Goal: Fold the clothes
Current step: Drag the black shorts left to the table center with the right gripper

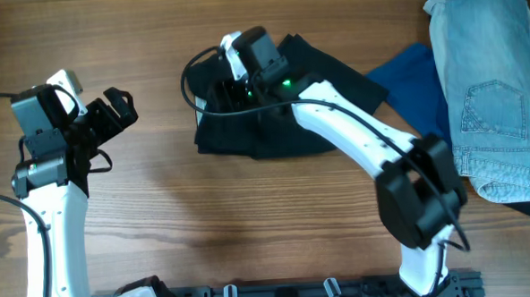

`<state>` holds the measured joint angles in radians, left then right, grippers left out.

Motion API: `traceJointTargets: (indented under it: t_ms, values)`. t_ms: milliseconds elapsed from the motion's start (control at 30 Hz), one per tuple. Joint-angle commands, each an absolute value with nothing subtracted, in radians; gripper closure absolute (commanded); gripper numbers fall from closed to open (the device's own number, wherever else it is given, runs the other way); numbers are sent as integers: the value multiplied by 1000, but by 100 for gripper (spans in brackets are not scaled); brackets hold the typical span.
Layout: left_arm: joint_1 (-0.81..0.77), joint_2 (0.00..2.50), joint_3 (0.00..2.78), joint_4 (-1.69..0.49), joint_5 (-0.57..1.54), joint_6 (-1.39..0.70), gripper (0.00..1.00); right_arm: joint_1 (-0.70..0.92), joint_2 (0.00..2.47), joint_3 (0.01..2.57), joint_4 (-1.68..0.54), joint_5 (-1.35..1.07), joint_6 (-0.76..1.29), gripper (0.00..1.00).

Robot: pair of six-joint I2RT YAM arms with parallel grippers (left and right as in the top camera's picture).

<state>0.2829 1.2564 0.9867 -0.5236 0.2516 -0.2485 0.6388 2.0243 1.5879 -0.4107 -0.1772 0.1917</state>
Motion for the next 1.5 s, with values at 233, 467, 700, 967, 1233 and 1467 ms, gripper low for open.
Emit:
traceJointTargets:
  t_ms: [233, 467, 700, 967, 1233, 1467]
  values:
    - [291, 1290, 995, -583, 250, -246, 0, 671, 1950, 1642, -551, -312, -239, 0]
    - [332, 1452, 995, -541, 257, -281, 0, 689, 2143, 1642, -581, -193, -502, 10]
    - [332, 1487, 995, -515, 257, -273, 0, 705, 2186, 1642, -730, -163, -558, 20]
    - [332, 1487, 995, -516, 257, -273, 0, 775, 2191, 1641, -704, -182, -572, 30]
    - [332, 1487, 995, -533, 257, -273, 0, 739, 2235, 1642, -623, -96, -520, 83]
    - [332, 1487, 995, -533, 258, -273, 0, 683, 2178, 1704, -585, -80, -389, 96]
